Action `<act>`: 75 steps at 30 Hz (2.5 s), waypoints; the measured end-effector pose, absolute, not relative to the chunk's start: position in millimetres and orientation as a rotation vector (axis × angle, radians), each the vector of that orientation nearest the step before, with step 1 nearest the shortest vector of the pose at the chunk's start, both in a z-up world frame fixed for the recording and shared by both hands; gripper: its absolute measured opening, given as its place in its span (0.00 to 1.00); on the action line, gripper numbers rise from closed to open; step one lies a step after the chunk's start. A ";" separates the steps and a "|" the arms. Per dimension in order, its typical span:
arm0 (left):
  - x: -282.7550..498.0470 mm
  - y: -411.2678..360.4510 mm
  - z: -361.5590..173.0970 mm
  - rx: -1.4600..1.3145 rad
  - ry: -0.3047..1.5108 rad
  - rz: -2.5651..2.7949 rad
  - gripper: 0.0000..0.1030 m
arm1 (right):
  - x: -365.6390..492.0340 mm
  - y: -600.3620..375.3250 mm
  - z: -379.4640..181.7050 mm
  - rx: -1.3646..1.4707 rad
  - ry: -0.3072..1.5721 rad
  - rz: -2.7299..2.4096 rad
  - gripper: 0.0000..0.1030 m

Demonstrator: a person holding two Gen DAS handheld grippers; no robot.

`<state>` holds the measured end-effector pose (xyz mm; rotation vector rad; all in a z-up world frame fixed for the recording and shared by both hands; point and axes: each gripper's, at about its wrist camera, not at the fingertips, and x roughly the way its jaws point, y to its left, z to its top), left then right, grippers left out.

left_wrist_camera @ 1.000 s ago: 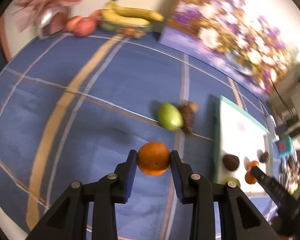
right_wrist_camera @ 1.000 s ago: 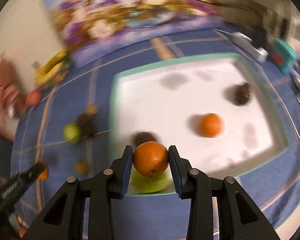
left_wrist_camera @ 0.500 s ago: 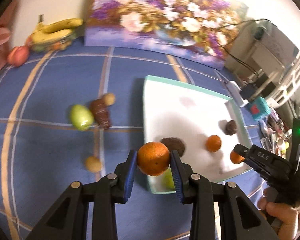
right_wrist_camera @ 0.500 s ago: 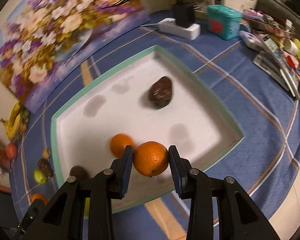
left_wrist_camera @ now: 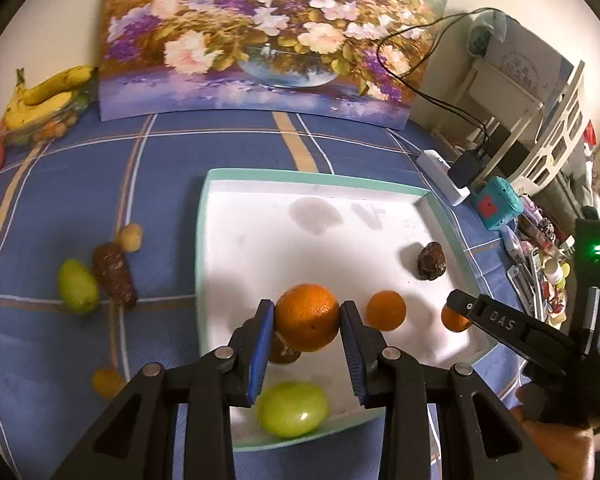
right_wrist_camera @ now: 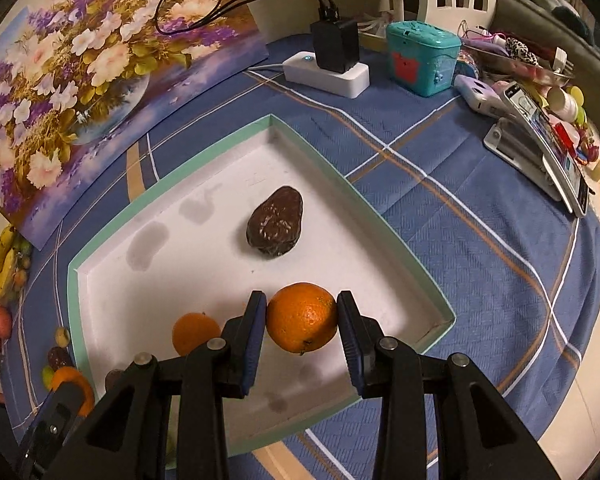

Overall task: Organize fruits
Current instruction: 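Carry both held oranges over the white tray, then open both tools to drop the oranges into the tray, then move both tools back from the tray to the fruit pile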

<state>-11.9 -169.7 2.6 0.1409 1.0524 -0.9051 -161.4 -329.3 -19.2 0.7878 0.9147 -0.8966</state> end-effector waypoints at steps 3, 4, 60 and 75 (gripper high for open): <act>-10.2 -181.0 -1.5 0.148 1.057 -0.909 0.35 | -162.9 -333.1 -17.3 0.784 0.907 -0.909 0.37; -9.4 -183.6 -2.6 0.150 1.057 -0.908 0.35 | -163.4 -334.6 -16.9 0.783 0.906 -0.914 0.37; 36.1 -168.3 -1.8 0.134 1.201 -0.684 0.68 | -129.3 -326.0 10.8 0.677 0.940 -0.811 0.61; 75.3 -87.1 1.1 0.031 1.155 -0.401 1.00 | -117.2 -303.1 16.2 0.597 0.942 -0.738 0.75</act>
